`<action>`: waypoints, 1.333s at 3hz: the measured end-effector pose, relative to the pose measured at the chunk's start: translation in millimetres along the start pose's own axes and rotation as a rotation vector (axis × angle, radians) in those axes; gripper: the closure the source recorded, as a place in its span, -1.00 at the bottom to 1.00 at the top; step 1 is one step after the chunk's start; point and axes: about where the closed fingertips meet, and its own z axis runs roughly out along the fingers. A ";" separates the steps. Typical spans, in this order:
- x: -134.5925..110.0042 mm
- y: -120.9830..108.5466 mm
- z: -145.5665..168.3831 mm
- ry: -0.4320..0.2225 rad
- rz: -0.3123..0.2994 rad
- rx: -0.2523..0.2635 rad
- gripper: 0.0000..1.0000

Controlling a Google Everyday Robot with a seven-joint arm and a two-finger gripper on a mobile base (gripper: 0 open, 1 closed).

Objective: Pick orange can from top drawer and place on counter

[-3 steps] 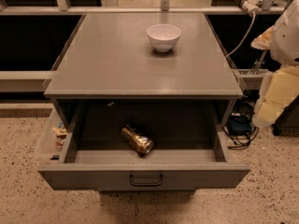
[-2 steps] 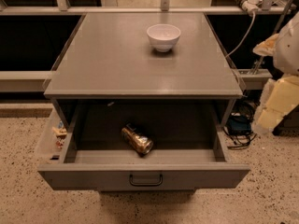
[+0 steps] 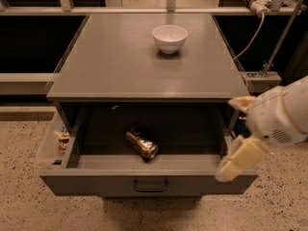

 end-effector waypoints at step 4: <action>-73.7 11.2 165.8 -0.263 0.023 -0.089 -1.00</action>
Offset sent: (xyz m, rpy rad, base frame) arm 0.0105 0.0550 -0.0382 0.1582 0.0110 0.0134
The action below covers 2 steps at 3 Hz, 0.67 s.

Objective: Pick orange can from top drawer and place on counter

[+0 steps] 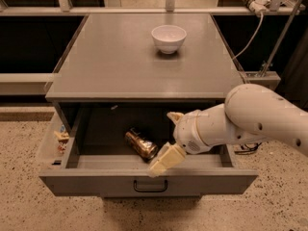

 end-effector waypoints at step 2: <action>-0.1 -7.0 7.4 -0.027 0.015 0.030 -1.00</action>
Offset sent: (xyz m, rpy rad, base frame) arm 0.0189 -0.0010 -0.0120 0.0608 -0.0373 -0.0876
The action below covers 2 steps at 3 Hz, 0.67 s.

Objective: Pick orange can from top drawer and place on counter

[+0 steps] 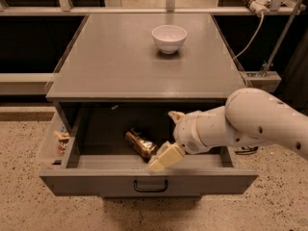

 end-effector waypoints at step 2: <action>-12.1 -41.4 61.1 -0.132 -0.019 0.154 -1.00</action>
Offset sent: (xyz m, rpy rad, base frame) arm 0.0769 0.0377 -0.0303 0.1079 -0.2188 -0.1350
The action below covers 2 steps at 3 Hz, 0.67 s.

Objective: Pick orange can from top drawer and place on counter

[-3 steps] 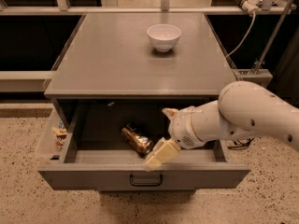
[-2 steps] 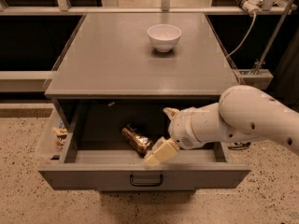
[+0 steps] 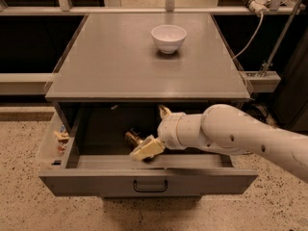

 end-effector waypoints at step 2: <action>9.0 -3.5 11.5 0.008 0.030 0.017 -1.00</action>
Offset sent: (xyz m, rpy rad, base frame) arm 0.0162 -0.0011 -0.0337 0.0114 0.0443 -0.0816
